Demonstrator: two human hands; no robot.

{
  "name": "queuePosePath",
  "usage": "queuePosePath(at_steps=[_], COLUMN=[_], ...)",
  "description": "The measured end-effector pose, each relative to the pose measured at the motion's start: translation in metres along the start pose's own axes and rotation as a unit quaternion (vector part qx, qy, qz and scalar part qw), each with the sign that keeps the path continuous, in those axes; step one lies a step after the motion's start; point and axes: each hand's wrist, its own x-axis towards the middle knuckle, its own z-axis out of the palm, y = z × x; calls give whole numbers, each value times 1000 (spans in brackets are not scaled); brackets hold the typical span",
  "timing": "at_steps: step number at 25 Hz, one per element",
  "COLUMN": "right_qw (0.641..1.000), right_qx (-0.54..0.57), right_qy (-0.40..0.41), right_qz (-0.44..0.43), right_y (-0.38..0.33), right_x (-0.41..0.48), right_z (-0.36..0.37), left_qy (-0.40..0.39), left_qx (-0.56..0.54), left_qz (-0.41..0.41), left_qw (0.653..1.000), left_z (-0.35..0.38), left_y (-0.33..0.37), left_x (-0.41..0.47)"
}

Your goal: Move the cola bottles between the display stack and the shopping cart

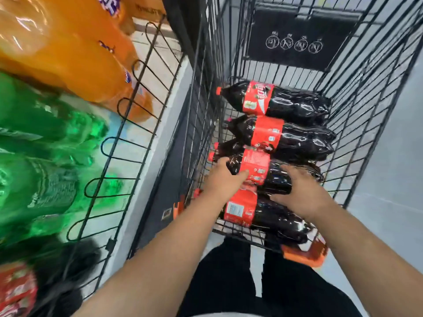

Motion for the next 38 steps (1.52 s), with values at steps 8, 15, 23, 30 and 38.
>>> queuePosePath(at_steps=[8, 15, 23, 30, 38], right_qw=[983, 958, 958, 978, 986], right_qx=[-164, -254, -260, -168, 77], right_qy=[-51, -80, -40, -76, -118], right_qz=[-59, -102, -116, -98, -93], right_y=[26, 26, 28, 29, 20], right_x=[97, 130, 129, 129, 113], right_z=[0, 10, 15, 10, -10], left_qy=[115, 180, 234, 196, 128], left_qx=[-378, -485, -474, -524, -577], left_qz=[-226, -273, -260, -205, -78], left_qw=[890, 811, 808, 803, 803], left_z=[43, 72, 77, 75, 57], left_y=[-1, -12, -8, -12, 2], left_x=[68, 116, 118, 110, 82])
